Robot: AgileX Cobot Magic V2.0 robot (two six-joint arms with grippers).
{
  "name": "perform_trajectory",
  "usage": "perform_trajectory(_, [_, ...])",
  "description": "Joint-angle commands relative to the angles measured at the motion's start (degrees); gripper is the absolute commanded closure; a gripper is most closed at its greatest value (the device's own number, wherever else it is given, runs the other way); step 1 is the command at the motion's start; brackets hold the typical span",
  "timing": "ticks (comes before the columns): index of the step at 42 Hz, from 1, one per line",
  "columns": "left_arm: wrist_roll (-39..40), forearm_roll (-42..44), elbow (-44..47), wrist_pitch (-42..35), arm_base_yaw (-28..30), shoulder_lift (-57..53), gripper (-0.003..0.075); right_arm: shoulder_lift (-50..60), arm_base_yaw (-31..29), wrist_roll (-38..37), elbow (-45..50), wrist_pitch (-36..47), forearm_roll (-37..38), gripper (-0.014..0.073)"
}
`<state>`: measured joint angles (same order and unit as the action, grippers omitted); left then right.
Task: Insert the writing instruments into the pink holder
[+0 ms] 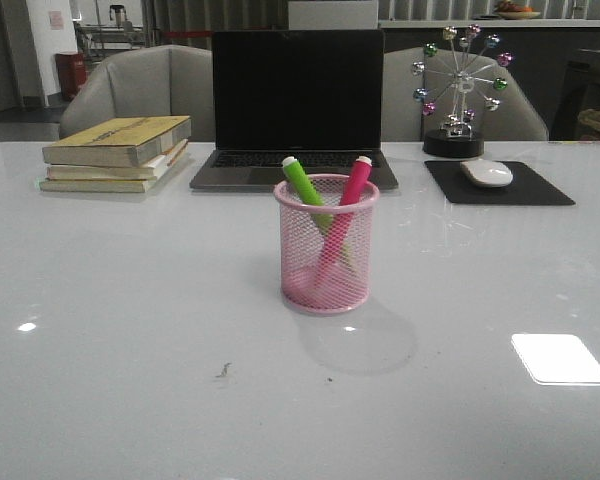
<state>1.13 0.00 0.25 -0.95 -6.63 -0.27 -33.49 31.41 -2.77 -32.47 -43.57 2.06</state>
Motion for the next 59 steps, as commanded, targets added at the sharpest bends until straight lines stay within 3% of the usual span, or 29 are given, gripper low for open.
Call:
perform_trajectory(1, [0.4,0.0,0.3,-5.0,1.3,-1.2,0.0623,0.0,0.0,0.3,-1.6,3.5,0.6,0.0516])
perform_trajectory(40, [0.4,0.0,0.3,-5.0,1.7,-1.1,0.0623,0.9,-0.3,0.3,-1.3,3.6,0.8,0.0516])
perform_trajectory(48, [0.4,0.0,0.3,-5.0,1.7,-1.1,0.0623,7.6,-11.1,0.7,4.2,11.4,0.8,0.0516])
perform_trajectory(59, [0.4,0.0,0.3,-5.0,1.7,-1.1,0.0623,25.4,-28.2,0.8,21.9,33.4,1.1,0.0516])
